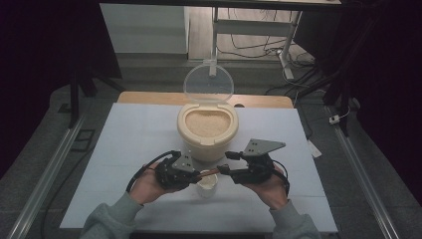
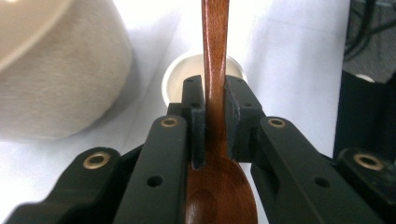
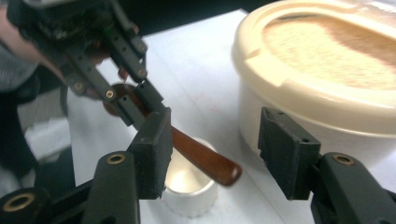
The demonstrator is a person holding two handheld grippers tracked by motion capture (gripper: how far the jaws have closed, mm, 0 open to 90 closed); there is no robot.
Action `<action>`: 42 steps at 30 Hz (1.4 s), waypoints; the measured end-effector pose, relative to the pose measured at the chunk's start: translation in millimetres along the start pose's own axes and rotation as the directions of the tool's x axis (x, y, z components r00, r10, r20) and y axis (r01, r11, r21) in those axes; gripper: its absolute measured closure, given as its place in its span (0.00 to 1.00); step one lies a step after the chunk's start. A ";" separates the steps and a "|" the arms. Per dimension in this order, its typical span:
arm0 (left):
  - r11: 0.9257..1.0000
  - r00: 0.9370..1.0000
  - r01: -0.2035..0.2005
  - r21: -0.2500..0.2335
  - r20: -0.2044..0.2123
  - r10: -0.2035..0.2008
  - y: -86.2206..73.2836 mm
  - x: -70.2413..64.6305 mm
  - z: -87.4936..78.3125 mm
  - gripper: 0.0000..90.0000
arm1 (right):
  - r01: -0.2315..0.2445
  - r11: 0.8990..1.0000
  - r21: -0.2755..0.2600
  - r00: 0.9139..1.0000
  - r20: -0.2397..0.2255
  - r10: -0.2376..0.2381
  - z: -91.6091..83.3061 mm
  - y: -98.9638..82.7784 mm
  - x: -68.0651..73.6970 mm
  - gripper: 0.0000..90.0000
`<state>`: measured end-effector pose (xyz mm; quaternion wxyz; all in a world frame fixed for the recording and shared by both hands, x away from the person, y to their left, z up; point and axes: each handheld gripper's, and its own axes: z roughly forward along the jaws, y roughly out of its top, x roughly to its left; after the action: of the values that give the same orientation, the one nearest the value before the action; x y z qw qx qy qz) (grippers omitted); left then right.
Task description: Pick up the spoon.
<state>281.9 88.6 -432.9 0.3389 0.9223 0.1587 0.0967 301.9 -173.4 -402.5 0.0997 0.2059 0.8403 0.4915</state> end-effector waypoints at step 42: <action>0.995 0.996 -0.027 -0.099 -0.084 0.019 3.2 -13.3 0.6 0.88 | -0.300 0.942 -0.147 0.950 0.040 0.309 18.4 -26.9 11.0 0.60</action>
<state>270.4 81.2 -432.2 0.3768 0.9010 0.1569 0.1466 292.2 -165.7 -434.6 0.0626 0.3411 0.7586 0.5516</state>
